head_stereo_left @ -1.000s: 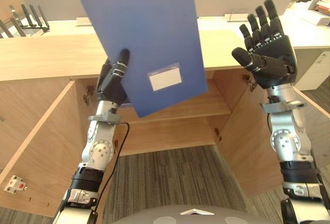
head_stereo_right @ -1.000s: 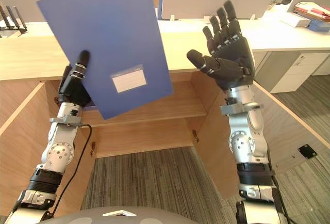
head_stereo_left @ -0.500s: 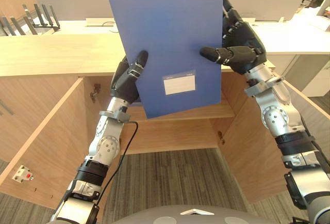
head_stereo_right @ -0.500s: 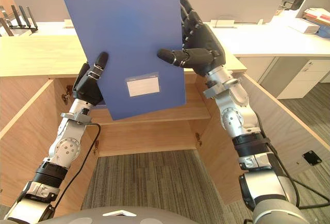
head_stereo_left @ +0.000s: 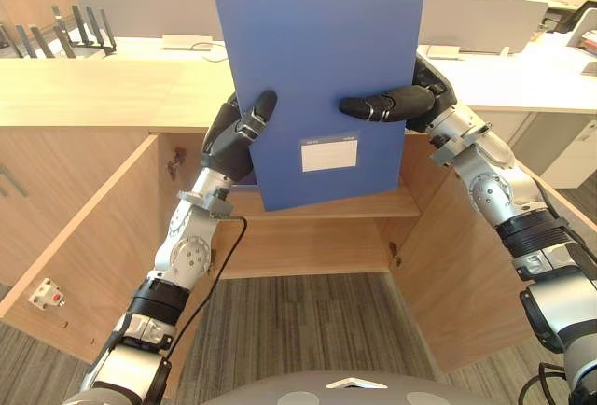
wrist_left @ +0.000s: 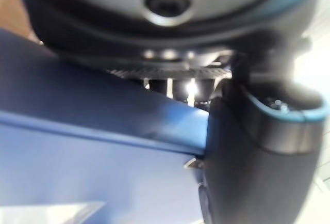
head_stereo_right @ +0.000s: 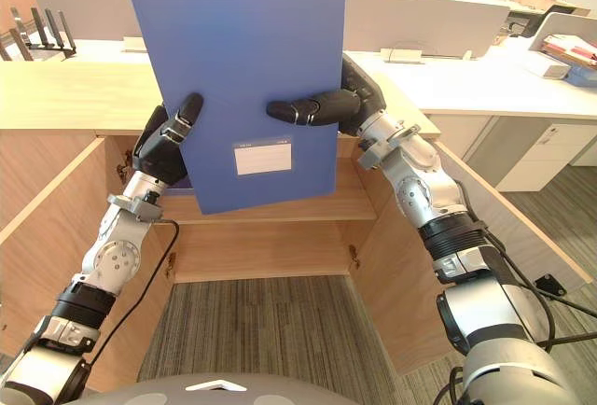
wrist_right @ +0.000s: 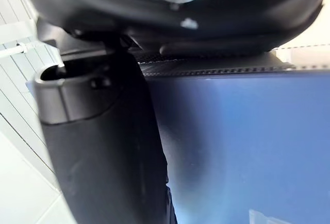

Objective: Walk over to the cabinet, pick up the folder, carry it to the office cabinet, place the folder inside the office cabinet, then close the office cabinet door

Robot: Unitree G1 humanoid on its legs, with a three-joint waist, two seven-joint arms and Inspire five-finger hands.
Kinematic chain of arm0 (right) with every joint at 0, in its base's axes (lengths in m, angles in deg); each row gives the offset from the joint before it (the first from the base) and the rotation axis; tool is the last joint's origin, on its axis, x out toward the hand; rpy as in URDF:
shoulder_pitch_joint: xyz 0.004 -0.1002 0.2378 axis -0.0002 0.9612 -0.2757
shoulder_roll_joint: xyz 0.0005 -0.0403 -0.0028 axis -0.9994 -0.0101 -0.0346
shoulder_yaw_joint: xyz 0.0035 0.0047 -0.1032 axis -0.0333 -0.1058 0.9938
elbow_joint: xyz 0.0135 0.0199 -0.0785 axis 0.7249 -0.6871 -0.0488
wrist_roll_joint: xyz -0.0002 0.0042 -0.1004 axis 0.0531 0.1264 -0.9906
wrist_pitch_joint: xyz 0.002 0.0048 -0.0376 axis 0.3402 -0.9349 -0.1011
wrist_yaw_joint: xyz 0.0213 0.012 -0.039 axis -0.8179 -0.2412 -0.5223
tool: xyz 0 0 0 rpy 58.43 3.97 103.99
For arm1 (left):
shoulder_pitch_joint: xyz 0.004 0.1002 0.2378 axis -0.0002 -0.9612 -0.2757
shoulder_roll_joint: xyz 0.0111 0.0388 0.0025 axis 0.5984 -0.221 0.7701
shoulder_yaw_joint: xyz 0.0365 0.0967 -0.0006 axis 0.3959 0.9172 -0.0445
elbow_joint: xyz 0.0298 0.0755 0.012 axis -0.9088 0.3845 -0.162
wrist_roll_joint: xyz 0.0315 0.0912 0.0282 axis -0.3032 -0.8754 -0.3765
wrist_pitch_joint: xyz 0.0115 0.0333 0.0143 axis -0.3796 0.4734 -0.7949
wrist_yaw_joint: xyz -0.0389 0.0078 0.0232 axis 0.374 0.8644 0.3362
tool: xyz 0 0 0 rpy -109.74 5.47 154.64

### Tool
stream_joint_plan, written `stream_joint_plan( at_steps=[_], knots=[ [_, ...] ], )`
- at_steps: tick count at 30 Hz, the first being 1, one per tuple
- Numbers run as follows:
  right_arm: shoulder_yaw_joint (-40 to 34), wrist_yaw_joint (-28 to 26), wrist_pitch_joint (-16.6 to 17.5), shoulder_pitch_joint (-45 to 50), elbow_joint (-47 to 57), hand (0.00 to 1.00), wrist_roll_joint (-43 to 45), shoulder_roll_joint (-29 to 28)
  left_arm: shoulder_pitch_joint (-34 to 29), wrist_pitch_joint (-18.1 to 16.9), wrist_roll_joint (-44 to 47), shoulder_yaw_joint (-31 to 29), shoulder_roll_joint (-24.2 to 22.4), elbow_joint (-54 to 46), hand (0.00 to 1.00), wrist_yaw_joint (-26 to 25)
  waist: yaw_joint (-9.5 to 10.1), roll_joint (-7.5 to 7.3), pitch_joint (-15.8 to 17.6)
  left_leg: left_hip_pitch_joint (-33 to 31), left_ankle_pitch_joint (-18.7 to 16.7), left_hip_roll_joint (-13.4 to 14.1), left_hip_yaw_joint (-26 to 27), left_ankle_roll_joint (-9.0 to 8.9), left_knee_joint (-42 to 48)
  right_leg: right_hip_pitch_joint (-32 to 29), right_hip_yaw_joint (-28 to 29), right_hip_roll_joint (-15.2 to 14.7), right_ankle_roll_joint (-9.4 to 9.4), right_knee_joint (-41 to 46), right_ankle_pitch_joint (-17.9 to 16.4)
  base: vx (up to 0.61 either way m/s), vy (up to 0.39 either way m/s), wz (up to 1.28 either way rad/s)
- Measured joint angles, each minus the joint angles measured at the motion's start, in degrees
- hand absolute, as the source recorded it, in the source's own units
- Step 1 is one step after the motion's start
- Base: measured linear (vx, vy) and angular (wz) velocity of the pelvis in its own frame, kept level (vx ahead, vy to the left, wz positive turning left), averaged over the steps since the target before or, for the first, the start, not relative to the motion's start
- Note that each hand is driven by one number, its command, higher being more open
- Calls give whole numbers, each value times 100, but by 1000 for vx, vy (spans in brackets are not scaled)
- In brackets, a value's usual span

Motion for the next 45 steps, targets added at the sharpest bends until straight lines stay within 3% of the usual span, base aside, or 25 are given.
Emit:
stream_joint_plan(
  at_steps=[10, 11, 17, 20, 24, 30, 34, 37, 40, 45],
  knots=[
    [404, -80, -111, 4, -25, 0, 586, -13, 261, 34, 87, 6, 291, 463, 0, 357, 80, -106, 14, -152, -15, -10, -44, -22, 31, -58, -37, 21, -56, -158, 84, 1, -7, 2],
    [413, -86, -153, 13, -34, 0, 646, -13, 261, 33, 75, 6, 295, 464, 100, 386, 75, -108, 15, -170, -17, -7, -64, -27, 31, -57, -64, 21, -65, -186, 92, 5, -30, 6],
    [413, -90, -188, 202, -40, 0, 861, -31, 190, 39, 81, 210, 388, 463, 100, 601, 75, -98, 54, -174, -36, 24, -88, -53, 32, -37, -102, 49, -76, -202, 85, 1, -20, 2],
    [451, -90, -220, 496, -40, 0, 780, -52, -131, 93, 75, 478, 495, 443, 100, 658, 55, -83, 67, -173, -39, 41, -100, -57, 31, -28, -127, 62, -87, -202, 78, -11, -22, 2],
    [515, -121, -476, 1069, -38, 0, 548, -112, -827, 367, 11, 856, 740, 364, 100, 792, 57, -13, 120, -148, -42, 82, -118, -63, 26, 8, -147, 67, -98, -200, 67, -19, -25, 2],
    [426, -234, -578, 1965, 429, 0, 132, -91, -1973, 735, -823, 854, 974, 326, 100, 1157, 73, 91, 283, -81, -75, 95, -128, -106, 2, 66, -170, 72, -108, -172, 17, -11, -8, 0],
    [-97, -279, -581, 2425, 637, 0, 139, -100, -2638, 852, -1353, 378, 868, 660, 100, 1156, 81, 101, 299, -94, -85, 95, -150, -118, -1, -24, -186, 86, -102, 4, -113, -2, -16, 3],
    [-664, -246, -572, 2599, 446, 0, 198, -98, -2972, 885, -1555, -450, 652, 1775, 100, 652, 73, 112, 313, -178, -84, 53, -191, -116, 2, -94, -224, 91, -94, 4, -125, 2, -9, 4],
    [-747, -195, -574, 2618, 241, 0, 164, -97, -3242, 947, -1974, -846, 655, 2170, 100, 151, 77, 126, 327, -185, -85, 44, -198, -116, 20, -96, -226, 85, -94, -11, -125, 0, 0, 0],
    [-673, -220, -644, 2758, 214, 0, -250, -110, -3407, 951, -2622, -975, 368, 2708, 100, 140, 116, 219, 397, -215, -89, 12, -210, -110, 24, -127, -227, 60, -92, -16, -125, 0, 0, 0]
  ],
)
